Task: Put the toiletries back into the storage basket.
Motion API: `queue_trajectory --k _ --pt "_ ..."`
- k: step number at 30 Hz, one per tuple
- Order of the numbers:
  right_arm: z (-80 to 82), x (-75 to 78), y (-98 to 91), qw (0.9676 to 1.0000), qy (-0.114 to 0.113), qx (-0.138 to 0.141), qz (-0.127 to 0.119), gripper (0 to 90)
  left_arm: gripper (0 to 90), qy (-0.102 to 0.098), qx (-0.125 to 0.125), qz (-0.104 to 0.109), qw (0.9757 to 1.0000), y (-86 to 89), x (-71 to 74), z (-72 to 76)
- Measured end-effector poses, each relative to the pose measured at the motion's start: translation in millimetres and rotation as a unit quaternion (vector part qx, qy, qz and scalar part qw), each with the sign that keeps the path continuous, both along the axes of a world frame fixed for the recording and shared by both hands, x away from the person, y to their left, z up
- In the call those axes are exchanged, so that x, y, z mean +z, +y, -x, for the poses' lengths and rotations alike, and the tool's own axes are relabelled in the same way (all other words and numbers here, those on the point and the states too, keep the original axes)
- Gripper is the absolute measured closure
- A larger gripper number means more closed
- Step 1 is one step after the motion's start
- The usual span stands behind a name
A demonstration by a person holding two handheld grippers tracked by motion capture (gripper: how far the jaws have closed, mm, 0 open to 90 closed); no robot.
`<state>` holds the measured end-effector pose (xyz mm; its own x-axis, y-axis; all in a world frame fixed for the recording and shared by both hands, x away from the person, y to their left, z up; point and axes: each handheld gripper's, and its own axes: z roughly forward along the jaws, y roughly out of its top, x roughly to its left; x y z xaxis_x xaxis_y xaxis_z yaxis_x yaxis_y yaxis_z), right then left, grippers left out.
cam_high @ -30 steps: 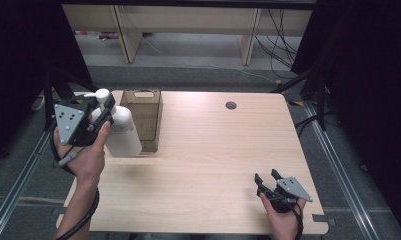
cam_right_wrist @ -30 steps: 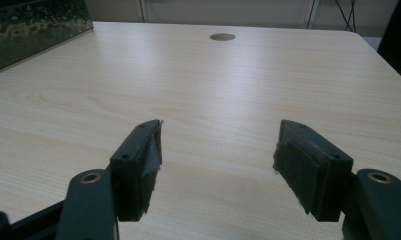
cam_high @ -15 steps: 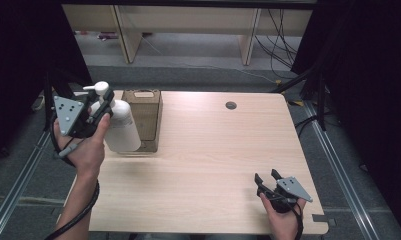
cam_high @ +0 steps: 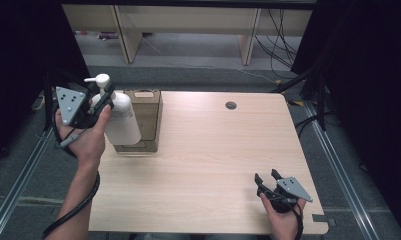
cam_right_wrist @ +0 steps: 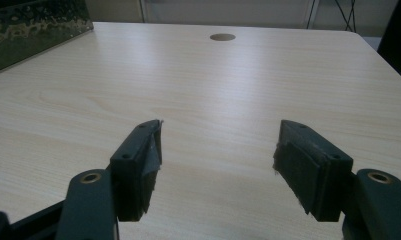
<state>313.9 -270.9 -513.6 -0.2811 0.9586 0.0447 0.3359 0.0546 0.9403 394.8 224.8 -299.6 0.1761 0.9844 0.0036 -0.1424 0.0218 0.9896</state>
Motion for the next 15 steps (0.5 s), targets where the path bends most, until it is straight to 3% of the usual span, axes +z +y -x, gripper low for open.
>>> queue_trajectory --k 15 --pt "0.0 -0.1 0.0 1.0000 0.001 0.000 0.001 35.6 59.5 0.004 0.003 -0.008 1.0000 0.1 -2.0 -16.0"
